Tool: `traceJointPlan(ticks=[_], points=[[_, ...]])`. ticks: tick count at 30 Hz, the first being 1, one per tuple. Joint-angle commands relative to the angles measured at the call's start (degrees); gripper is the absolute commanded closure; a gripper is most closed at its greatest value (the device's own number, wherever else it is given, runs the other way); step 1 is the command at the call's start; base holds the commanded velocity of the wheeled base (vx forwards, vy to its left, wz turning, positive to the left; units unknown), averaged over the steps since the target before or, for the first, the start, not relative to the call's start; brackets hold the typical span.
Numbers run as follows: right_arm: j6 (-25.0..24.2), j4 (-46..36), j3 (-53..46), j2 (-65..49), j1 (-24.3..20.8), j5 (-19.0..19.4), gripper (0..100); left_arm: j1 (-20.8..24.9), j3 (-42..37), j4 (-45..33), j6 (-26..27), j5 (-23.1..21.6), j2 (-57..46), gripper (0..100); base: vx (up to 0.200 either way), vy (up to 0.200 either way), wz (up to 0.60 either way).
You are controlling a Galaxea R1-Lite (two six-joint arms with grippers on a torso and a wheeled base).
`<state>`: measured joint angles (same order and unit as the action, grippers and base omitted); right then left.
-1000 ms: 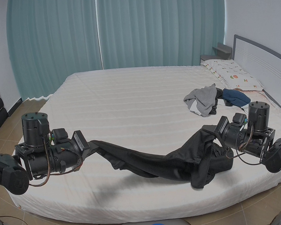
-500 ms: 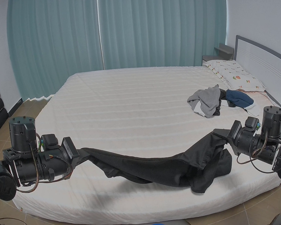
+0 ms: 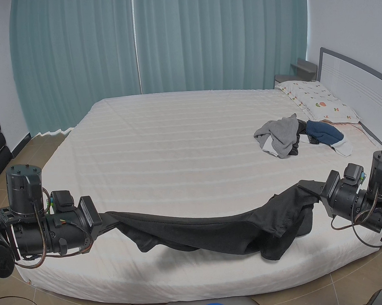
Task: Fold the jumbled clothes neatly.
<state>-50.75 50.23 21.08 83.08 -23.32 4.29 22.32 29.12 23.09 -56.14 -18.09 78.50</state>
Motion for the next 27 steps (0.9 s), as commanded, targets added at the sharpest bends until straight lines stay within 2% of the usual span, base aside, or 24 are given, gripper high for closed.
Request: traceJointPlan(ticks=[1,7,13,19,22,27], points=[[0.2,0.0,-1.0,-2.7,-1.1,0.0,100,0.4,0.0,-1.2,0.0,0.0,-2.6,100,-0.200,0.000,0.00],[1.3,0.0,-1.0,-5.6,-1.7,0.0,100,1.1,0.2,-3.8,0.0,0.0,-5.9,100,-0.200,0.000,0.00],[3.6,-7.5,0.1,-15.3,-5.6,0.0,100,2.2,1.8,-8.8,0.1,0.1,-12.5,100,-0.200,0.000,0.00],[3.8,-14.1,5.8,-23.8,-6.2,-0.1,100,2.1,7.4,-13.7,0.1,1.0,-16.4,100,0.000,0.000,0.00],[4.0,-22.1,16.1,-27.4,-3.8,0.2,100,2.0,14.6,-18.6,0.2,2.5,-17.1,100,0.000,0.000,0.00],[4.3,-29.0,29.9,-25.2,0.8,2.2,100,1.6,23.4,-21.9,0.2,2.5,-14.2,100,0.000,0.000,0.00]])
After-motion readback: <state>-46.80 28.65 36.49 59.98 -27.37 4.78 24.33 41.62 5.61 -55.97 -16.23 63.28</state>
